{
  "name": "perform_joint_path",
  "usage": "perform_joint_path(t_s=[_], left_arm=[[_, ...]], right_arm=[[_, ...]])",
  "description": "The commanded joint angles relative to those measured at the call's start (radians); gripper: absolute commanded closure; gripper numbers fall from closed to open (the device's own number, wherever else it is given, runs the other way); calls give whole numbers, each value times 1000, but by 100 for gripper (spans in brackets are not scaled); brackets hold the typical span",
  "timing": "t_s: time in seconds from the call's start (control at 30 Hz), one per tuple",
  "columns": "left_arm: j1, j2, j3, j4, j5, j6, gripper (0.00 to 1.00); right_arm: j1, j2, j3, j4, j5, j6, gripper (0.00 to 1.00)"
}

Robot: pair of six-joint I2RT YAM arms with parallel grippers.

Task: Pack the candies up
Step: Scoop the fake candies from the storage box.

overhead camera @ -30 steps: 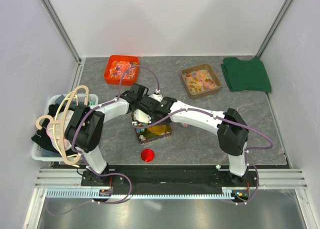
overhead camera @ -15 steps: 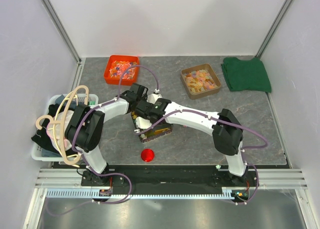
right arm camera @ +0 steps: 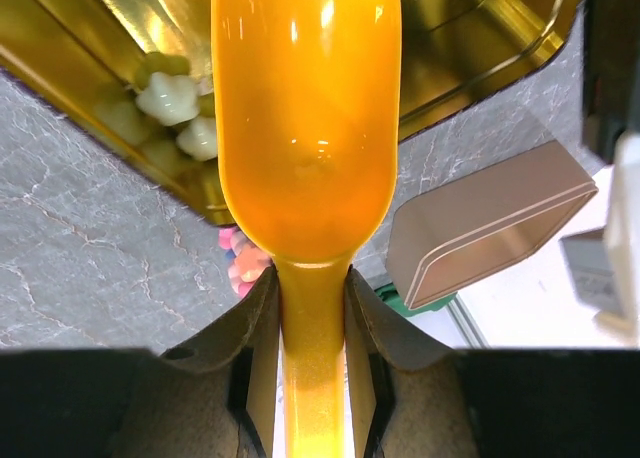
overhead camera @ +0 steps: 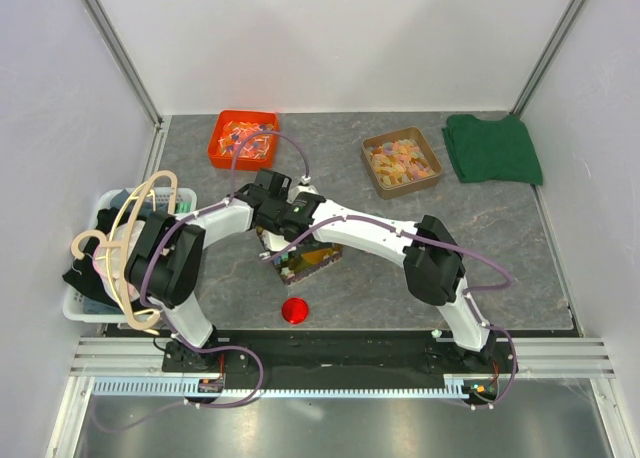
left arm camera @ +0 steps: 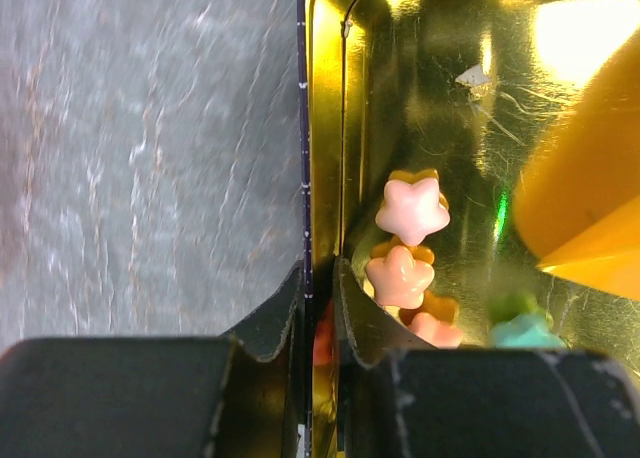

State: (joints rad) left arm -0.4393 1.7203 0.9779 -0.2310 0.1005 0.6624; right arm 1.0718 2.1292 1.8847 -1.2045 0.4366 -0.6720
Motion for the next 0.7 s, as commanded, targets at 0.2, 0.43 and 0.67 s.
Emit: perform_joint_path(t_s=[0.2, 0.43, 0.67], left_arm=[[-3, -71, -19, 67, -189, -46, 98], [-4, -93, -15, 94, -214, -72, 98], [-6, -119, -4, 94, -226, -89, 98]], right_arm=[[36, 46, 79, -23, 10, 31, 100], [63, 103, 145, -21, 13, 52, 100], [85, 155, 205, 26, 14, 81, 100]])
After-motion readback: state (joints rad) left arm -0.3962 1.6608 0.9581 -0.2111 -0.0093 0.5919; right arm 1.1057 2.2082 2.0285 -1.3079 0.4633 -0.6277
